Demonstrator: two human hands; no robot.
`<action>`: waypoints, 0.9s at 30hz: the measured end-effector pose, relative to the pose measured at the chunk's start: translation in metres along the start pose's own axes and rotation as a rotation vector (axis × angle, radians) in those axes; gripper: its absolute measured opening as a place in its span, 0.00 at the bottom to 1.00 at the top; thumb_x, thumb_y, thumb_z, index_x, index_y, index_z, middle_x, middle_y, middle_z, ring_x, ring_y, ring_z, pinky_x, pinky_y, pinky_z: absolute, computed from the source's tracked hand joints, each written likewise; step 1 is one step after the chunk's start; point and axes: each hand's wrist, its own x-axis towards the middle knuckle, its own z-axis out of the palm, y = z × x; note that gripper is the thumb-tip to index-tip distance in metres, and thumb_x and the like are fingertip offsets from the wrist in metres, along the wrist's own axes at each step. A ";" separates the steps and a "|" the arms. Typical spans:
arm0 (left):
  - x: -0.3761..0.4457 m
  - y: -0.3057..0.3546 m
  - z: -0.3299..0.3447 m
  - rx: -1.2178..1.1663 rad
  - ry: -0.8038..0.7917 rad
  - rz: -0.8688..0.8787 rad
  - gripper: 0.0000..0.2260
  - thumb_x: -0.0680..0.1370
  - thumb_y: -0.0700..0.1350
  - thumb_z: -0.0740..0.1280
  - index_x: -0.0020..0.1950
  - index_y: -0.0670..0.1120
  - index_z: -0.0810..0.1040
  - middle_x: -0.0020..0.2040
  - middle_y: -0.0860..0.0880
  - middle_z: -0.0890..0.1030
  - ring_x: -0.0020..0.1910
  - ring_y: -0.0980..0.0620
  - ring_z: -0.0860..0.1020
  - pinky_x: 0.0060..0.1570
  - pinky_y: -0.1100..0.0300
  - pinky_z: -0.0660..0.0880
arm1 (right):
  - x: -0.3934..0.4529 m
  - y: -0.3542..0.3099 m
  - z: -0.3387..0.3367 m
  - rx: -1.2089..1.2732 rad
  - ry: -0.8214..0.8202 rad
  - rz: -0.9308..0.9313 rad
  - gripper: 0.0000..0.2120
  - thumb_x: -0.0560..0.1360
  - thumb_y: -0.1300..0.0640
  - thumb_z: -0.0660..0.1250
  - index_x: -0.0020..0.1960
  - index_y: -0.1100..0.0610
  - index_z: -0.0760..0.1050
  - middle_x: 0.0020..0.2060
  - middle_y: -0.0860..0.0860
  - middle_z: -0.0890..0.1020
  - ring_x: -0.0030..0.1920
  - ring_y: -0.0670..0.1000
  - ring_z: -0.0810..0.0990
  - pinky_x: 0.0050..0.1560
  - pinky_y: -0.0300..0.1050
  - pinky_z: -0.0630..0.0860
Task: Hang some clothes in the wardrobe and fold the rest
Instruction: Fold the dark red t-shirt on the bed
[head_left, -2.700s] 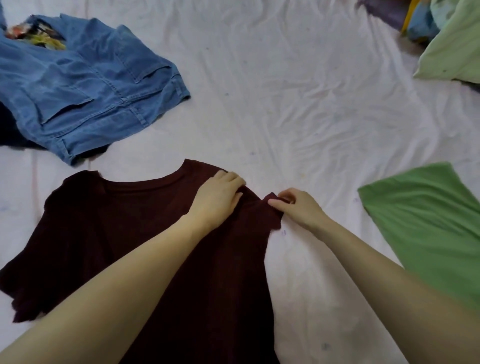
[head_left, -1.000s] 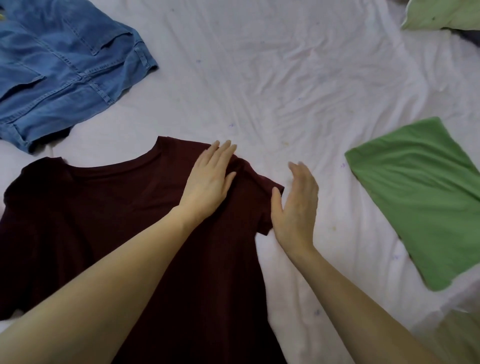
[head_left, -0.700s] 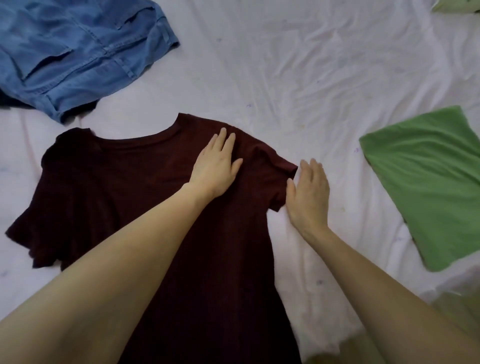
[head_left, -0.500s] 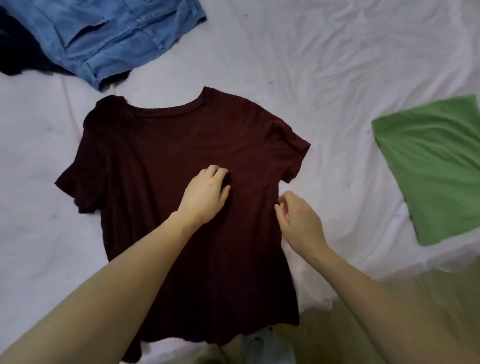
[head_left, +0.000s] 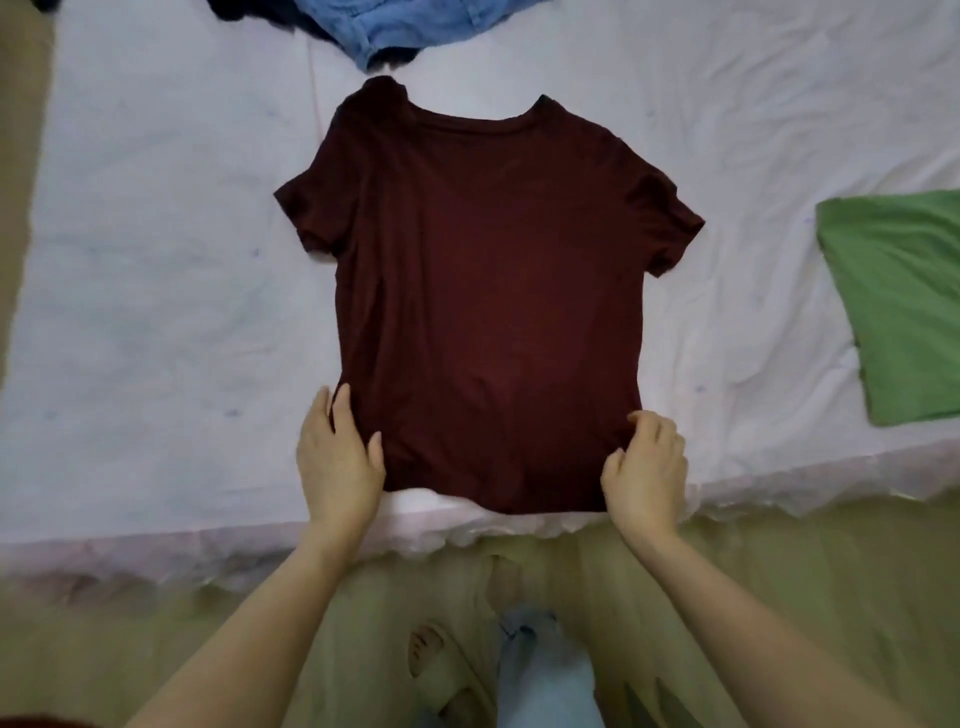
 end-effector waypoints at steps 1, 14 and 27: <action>-0.006 -0.013 -0.005 -0.115 -0.007 -0.091 0.27 0.76 0.42 0.68 0.73 0.41 0.63 0.69 0.40 0.69 0.66 0.40 0.69 0.65 0.46 0.69 | -0.015 -0.014 0.007 0.040 -0.004 -0.178 0.17 0.70 0.67 0.66 0.59 0.61 0.73 0.55 0.56 0.76 0.54 0.58 0.75 0.53 0.53 0.72; -0.022 -0.090 -0.034 -0.897 0.022 -0.613 0.12 0.78 0.47 0.68 0.41 0.40 0.73 0.32 0.46 0.77 0.23 0.50 0.77 0.32 0.59 0.76 | -0.072 -0.131 0.079 -0.139 -0.257 -0.718 0.15 0.69 0.62 0.67 0.56 0.58 0.74 0.51 0.53 0.76 0.52 0.57 0.74 0.50 0.50 0.72; -0.034 -0.131 -0.035 -0.572 0.094 -0.310 0.11 0.73 0.41 0.72 0.53 0.48 0.75 0.48 0.52 0.80 0.47 0.54 0.78 0.48 0.62 0.74 | -0.096 -0.171 0.096 -0.151 -0.400 -1.011 0.14 0.72 0.54 0.68 0.56 0.55 0.73 0.49 0.49 0.74 0.49 0.52 0.73 0.49 0.48 0.73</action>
